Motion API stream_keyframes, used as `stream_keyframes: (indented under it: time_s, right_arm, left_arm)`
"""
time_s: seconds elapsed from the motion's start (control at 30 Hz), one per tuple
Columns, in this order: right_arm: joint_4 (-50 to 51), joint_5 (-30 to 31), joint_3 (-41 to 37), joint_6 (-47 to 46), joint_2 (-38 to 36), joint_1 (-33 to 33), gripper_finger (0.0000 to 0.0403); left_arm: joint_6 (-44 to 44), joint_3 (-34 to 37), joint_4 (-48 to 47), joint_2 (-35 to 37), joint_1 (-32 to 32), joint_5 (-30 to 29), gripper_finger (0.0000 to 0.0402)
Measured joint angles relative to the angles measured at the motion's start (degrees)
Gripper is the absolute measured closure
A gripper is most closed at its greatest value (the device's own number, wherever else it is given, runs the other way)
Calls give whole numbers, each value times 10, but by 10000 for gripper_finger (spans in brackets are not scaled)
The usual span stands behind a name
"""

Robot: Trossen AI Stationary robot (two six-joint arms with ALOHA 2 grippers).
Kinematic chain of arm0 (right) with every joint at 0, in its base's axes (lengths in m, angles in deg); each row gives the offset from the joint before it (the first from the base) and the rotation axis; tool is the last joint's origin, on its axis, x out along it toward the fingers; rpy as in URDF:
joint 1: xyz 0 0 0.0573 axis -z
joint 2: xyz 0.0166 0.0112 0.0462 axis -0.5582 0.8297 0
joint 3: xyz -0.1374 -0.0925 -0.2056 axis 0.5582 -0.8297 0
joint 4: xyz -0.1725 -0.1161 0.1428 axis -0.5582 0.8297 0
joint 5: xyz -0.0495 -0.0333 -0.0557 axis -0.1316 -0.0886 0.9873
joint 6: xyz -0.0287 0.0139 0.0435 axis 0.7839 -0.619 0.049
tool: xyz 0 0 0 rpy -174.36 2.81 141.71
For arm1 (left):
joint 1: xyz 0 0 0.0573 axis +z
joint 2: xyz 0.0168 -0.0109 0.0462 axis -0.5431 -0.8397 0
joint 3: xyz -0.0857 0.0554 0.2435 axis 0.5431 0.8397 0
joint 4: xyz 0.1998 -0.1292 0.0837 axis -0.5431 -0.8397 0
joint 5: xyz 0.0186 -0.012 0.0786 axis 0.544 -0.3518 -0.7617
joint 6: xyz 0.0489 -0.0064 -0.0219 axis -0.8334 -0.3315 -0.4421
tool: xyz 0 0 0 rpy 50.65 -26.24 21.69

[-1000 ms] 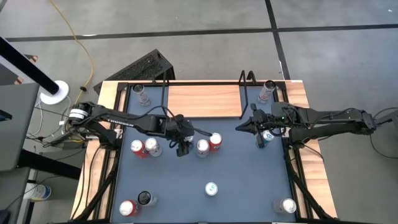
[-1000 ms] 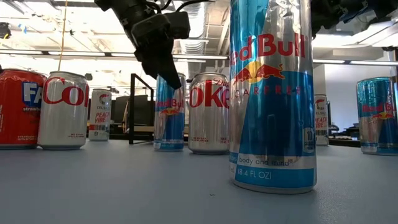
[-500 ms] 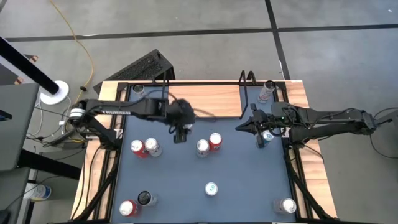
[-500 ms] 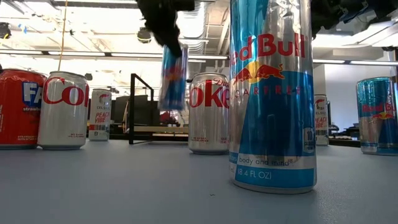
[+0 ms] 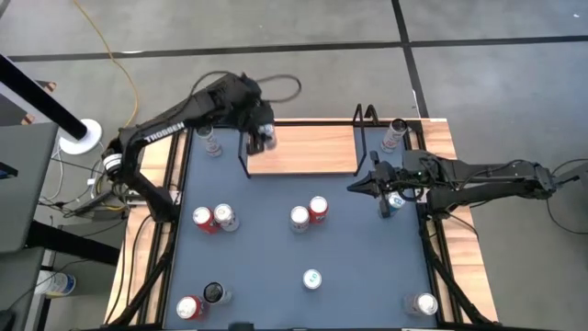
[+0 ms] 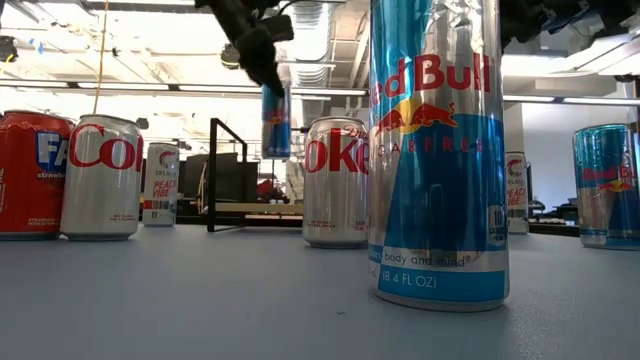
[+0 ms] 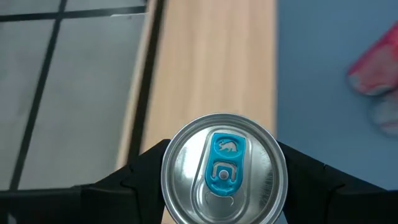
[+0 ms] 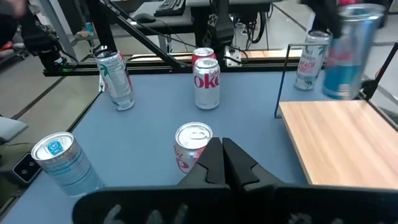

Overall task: Place canned beverage on shelf
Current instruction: Put the top left blue soda can on the shelf

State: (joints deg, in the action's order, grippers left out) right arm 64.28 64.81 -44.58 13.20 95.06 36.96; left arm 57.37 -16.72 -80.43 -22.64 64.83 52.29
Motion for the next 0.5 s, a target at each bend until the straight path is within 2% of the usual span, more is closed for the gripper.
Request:
stream_keyframes:
  time_s: [0.1, 0.27, 0.5]
  right_arm:
    - [-2, 2, 0, 4, 0, 1, 403]
    - [-5, 15, 0, 12, 1, 1, 403]
    - [-17, 15, 0, 12, 17, 1, 403]
  left_arm:
    - [-24, 0, 5, -7, 48, 32, 179]
    - [-42, 1, 35, -41, 90, 73, 178]
    - [-75, 2, 42, -92, 103, 62, 177]
